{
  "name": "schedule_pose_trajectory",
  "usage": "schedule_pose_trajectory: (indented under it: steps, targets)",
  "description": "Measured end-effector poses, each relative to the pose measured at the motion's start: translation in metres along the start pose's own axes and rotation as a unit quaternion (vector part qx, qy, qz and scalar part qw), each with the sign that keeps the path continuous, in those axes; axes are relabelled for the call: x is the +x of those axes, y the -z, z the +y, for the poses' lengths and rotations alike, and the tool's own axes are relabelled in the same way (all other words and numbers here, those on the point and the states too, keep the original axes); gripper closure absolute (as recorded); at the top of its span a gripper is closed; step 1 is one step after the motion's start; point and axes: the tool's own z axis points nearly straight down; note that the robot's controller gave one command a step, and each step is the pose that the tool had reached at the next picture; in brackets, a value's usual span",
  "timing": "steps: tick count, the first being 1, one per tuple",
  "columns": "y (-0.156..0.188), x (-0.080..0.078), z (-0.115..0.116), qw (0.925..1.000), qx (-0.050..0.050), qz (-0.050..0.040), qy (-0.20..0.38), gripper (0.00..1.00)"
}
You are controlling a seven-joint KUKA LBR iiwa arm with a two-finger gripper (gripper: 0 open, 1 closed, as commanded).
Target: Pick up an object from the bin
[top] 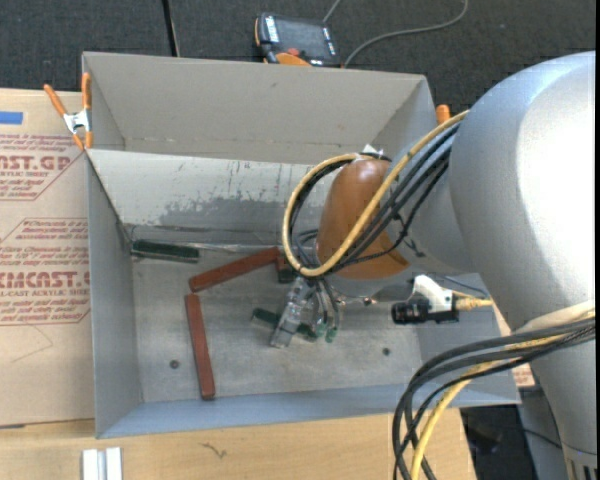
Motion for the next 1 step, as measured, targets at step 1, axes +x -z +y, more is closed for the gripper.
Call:
schedule_pose_trajectory:
  steps: [1]
  targets:
    - [0.1968, 0.0014, 0.0151, 0.9990, -0.002, -0.0033, 0.044, 1.00]
